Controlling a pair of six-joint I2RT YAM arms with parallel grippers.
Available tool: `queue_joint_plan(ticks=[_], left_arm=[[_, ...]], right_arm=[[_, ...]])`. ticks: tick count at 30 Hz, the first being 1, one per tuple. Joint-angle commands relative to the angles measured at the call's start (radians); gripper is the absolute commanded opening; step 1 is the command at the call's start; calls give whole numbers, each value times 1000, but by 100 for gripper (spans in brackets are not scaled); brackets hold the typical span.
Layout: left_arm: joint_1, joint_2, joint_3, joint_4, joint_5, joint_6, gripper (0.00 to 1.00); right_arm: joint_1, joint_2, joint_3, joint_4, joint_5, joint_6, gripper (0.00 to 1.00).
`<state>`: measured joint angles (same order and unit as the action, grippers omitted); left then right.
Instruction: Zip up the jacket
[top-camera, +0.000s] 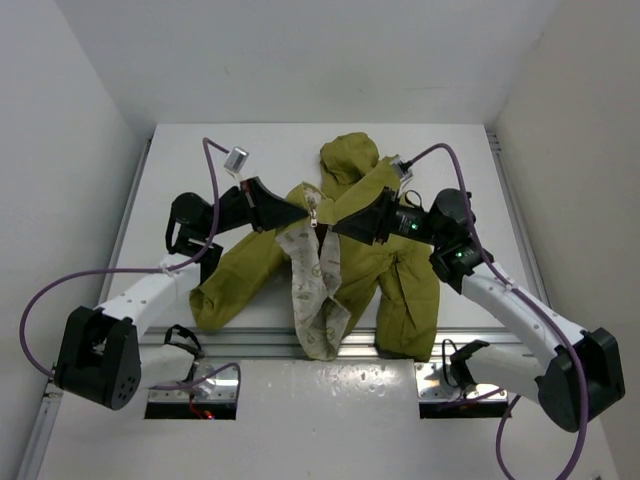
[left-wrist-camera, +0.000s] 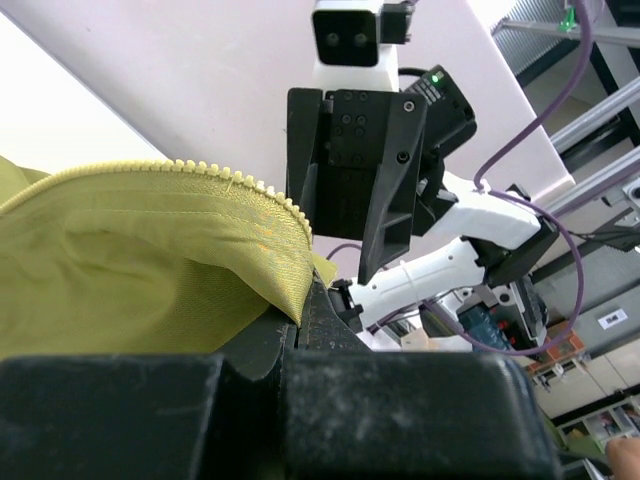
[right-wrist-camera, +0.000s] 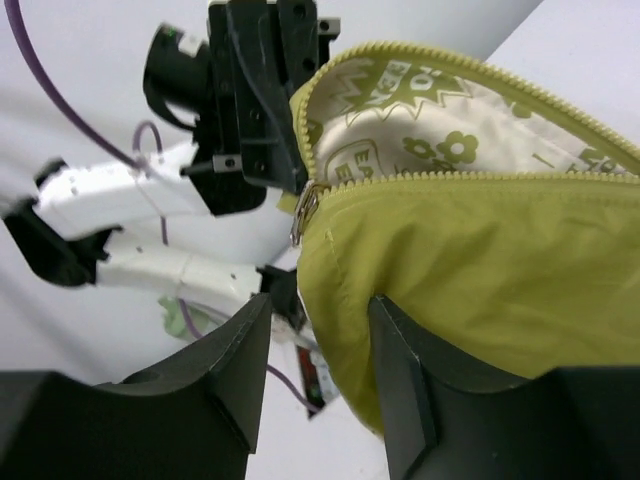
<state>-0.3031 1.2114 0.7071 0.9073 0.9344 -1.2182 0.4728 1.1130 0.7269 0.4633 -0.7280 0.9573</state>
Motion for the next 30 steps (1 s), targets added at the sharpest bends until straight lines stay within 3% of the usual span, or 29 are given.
queue_joint_plan(ticks=[1,8,17,21,30], left_arm=[[5,-35,2,85,-35,-14,0],[5,-46,2,44,-101,-26,0],[24,-70,2,-91,-204,54,0],[33,-88,2,-159,-250,85,0],[24,-89,11,-133,-289,62,0]], right_arm=[[9,-13,6,57,61,163,44],[35,11,109,5,116,330,36],[7,-44,149,-104,142,314,36],[9,-53,167,-166,180,311,43],[79,22,174,-267,268,446,43]])
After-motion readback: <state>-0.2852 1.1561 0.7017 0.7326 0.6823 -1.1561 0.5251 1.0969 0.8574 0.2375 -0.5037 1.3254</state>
